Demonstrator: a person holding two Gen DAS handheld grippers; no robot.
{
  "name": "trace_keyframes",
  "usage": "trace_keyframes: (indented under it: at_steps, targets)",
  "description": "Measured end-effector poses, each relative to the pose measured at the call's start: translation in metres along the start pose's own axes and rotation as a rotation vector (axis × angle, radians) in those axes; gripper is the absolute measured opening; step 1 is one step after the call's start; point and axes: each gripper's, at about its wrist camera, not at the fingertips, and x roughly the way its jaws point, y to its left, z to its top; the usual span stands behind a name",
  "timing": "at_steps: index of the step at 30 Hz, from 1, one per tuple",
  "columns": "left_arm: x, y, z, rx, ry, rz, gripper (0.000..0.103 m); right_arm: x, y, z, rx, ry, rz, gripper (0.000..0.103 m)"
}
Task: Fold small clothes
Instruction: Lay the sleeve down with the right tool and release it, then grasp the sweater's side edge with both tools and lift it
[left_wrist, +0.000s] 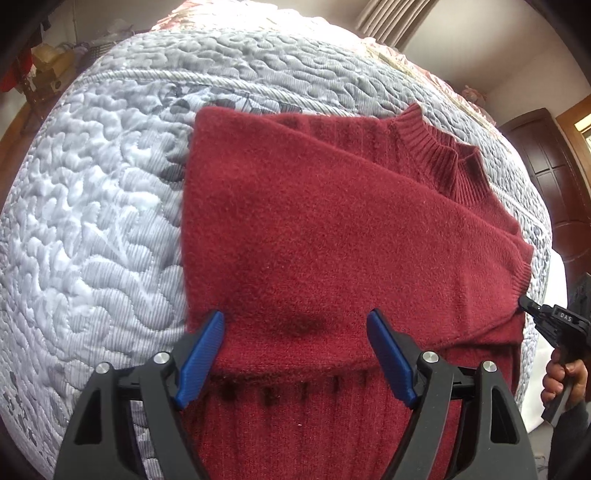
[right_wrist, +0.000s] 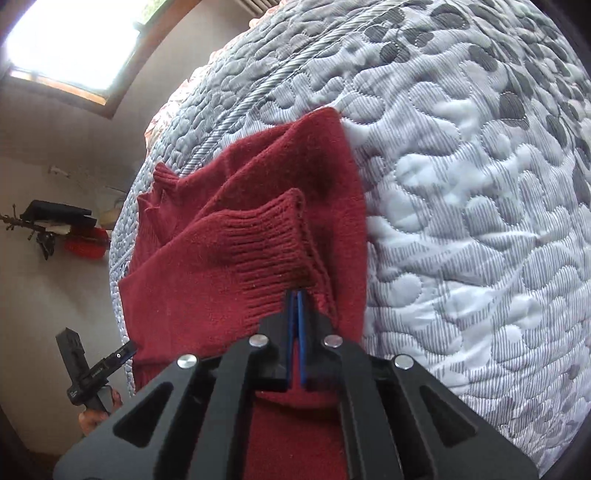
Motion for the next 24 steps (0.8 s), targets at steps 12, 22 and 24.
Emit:
trace_keyframes:
  at_steps: [12,22,24]
  targets:
    - [-0.086,0.063,-0.106,-0.165,0.055,-0.029,0.083,-0.078,-0.021,-0.101,0.044,0.108,-0.012,0.051]
    - [-0.074,0.131,-0.267,-0.298,0.299,-0.086,0.087,-0.094,-0.088,-0.268,0.144,0.357,-0.074,0.065]
    - [-0.065,0.137,-0.284,-0.330,0.328,-0.116,0.087,-0.097,-0.099,-0.286,0.175,0.359,-0.070,0.065]
